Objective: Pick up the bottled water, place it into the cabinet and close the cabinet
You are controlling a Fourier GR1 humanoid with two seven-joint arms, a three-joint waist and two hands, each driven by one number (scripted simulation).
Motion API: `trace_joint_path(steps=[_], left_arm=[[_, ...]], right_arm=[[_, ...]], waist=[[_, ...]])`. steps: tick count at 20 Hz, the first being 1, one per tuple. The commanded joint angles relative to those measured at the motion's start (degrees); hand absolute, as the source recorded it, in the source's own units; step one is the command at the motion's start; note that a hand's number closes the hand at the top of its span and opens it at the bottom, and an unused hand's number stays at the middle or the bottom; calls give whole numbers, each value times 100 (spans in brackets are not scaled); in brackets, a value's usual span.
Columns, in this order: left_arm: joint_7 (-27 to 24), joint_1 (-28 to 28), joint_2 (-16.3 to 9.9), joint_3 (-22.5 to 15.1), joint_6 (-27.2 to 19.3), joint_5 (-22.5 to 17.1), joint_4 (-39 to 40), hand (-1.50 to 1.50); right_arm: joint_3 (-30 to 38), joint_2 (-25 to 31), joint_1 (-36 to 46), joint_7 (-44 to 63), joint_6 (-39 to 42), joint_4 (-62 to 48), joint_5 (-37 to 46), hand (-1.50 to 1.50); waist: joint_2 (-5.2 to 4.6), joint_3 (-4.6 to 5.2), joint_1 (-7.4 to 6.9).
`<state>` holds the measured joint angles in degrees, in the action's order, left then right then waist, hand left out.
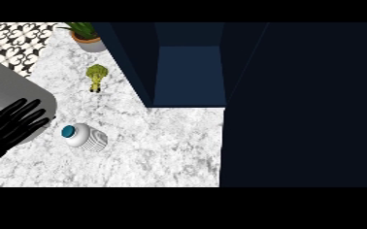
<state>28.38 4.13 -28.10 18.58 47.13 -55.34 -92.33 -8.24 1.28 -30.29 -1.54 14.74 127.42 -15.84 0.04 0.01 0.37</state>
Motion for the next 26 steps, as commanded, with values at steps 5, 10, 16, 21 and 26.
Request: trace_joint_path(steps=[5,10,16,21,26], left_arm=[[-631,-836,188,301,879,1138,1496,-150],[-1289,-1477,330,453,1014,2331,2357,-150],[-2255,-1926,489,342,1121,3700,3132,-150],[-3315,-1976,343,332,1247,4608,4060,-150],[-4167,-2015,304,120,1010,5374,4872,-150]], right_arm=[[86,78,-78,-45,126,66,-117,-150],[-289,-62,-315,-314,228,9,226,-150],[-32,-24,305,-154,136,-374,145,-150],[-157,40,-658,-616,533,15,22,-150],[-99,64,-301,-222,327,149,-4,-150]], waist=[[-11,4,32],[-14,6,65],[-24,6,38],[-19,8,84],[-36,14,81]])
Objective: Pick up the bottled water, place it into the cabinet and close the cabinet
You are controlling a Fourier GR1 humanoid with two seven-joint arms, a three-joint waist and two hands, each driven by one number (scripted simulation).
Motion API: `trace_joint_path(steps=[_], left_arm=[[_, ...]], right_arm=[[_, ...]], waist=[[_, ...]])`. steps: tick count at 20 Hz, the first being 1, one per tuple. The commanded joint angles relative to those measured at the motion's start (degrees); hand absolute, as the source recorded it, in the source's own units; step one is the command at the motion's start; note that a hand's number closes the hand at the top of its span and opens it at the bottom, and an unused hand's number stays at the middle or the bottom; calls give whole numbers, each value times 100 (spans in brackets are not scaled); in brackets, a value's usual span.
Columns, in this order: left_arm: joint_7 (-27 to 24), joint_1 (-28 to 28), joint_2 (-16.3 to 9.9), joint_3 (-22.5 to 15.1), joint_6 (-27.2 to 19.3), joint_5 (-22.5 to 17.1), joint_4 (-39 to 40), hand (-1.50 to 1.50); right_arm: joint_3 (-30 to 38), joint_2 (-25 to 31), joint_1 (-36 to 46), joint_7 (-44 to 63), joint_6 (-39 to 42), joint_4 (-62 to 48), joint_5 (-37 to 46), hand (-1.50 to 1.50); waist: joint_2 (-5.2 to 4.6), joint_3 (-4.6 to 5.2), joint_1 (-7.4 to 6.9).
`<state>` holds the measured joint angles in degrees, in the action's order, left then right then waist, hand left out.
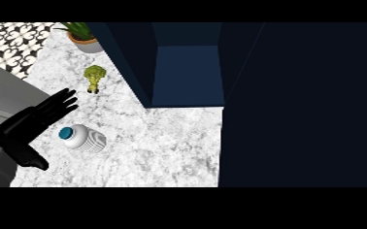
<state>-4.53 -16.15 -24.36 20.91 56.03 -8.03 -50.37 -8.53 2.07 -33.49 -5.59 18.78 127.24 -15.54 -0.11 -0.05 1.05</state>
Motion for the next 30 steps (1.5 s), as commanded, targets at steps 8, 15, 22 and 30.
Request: trace_joint_path(steps=[8,15,22,30], left_arm=[[-1588,-589,36,-347,-214,1107,2145,-150],[-2284,-757,143,-538,-481,1440,2871,-150],[-2721,-877,194,-725,-545,1647,3256,-150],[-2606,-996,261,-678,-117,1447,3620,-150]], right_arm=[[-60,10,-327,-378,271,-188,18,-150],[25,91,-433,-173,211,142,-78,-150],[-107,-50,-230,-424,256,-199,170,-150],[-322,-154,-91,-243,71,-273,341,-150]], waist=[[-36,25,92],[-33,27,86],[-60,35,125],[-45,30,70]])
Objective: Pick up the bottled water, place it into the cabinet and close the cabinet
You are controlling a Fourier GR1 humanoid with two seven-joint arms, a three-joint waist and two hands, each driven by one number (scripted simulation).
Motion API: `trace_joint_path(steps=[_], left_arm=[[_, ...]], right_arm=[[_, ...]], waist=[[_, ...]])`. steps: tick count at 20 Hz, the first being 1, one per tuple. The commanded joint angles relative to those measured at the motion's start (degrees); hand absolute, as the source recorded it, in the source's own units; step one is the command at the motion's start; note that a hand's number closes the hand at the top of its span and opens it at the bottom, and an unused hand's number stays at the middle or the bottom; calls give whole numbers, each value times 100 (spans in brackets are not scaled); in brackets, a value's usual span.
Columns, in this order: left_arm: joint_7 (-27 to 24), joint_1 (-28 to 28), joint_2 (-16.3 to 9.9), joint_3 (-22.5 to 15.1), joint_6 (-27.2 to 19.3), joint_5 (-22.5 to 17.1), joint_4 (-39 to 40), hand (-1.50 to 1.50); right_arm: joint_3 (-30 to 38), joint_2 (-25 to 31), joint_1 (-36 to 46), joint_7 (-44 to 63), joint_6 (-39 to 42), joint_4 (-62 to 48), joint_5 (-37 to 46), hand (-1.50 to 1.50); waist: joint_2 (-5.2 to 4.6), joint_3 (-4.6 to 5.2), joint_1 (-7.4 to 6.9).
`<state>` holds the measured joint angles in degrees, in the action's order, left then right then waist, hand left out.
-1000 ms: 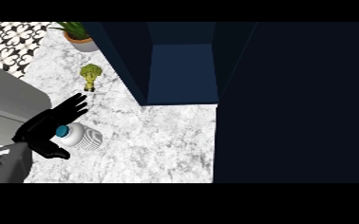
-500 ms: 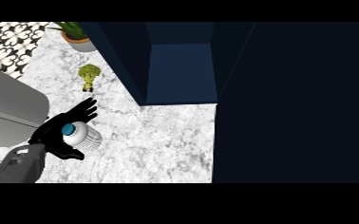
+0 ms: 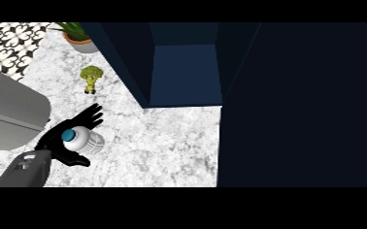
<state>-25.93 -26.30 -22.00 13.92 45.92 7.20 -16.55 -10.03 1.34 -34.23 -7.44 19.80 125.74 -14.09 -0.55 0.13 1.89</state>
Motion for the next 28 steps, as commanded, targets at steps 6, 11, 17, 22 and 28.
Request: trace_joint_path(steps=[6,11,17,22,28], left_arm=[[-154,-42,205,67,1118,-250,411,-150],[2,-11,392,72,1219,-356,413,-150],[192,-1,556,-76,1594,-397,116,-150],[175,79,739,-166,1465,-406,-81,150],[143,277,760,-179,1635,-536,-210,150]], right_arm=[[-35,27,-40,2,43,83,-60,-150],[-68,41,-137,-112,92,-88,40,-150],[38,15,62,135,-77,-8,-88,-150],[104,74,26,-46,59,-183,-92,-150],[163,23,97,77,-62,-124,-217,-150]], waist=[[-8,15,15],[-9,16,35],[24,5,-76],[14,9,-32],[33,1,-95]])
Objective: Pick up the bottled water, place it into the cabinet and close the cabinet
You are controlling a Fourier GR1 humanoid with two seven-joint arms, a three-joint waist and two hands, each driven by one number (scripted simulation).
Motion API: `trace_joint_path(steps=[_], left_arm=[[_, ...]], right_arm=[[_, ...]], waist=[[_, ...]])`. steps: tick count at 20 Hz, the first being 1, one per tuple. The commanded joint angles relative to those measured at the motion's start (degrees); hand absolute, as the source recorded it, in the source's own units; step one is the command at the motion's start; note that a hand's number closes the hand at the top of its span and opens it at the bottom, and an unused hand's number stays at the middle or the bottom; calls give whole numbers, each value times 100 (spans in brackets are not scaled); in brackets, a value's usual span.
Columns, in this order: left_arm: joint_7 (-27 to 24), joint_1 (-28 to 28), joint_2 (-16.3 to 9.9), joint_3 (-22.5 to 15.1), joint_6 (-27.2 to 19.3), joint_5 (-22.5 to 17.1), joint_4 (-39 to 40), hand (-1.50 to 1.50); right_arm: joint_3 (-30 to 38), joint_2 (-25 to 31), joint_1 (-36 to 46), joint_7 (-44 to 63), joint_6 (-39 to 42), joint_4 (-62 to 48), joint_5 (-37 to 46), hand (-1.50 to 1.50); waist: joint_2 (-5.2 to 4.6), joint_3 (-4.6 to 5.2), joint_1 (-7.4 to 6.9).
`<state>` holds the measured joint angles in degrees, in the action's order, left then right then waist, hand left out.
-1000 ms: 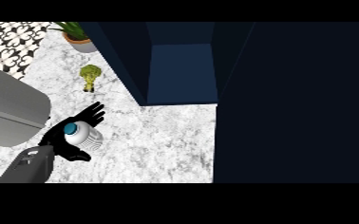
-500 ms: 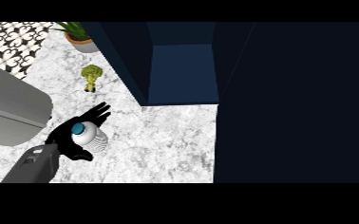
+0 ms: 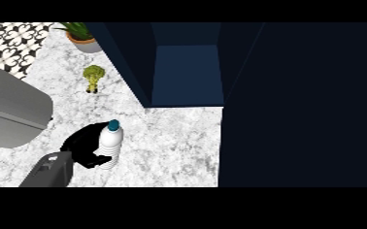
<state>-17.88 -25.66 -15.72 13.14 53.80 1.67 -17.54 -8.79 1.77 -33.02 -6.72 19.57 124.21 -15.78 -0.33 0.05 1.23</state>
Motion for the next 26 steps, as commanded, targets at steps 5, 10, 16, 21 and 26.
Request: trace_joint_path(steps=[5,10,16,21,26], left_arm=[[-649,-12,179,-47,480,-66,-171,150],[-1283,394,287,860,-875,-853,-482,150],[-1964,942,761,1313,-1659,-1340,-912,150],[-1658,972,1127,1182,-1793,-1615,-1443,150],[-340,1210,1083,1126,-1824,-2288,-2801,150]], right_arm=[[-213,-37,-307,-169,55,9,201,-150],[11,21,-162,-122,-3,-14,140,-150],[-185,-28,-218,213,-144,366,97,-150],[94,136,-103,203,-24,391,-176,-150],[71,111,-216,-256,131,22,-14,-150]], waist=[[12,9,16],[31,11,-150],[44,1,-144],[50,-7,-122],[68,-15,-157]])
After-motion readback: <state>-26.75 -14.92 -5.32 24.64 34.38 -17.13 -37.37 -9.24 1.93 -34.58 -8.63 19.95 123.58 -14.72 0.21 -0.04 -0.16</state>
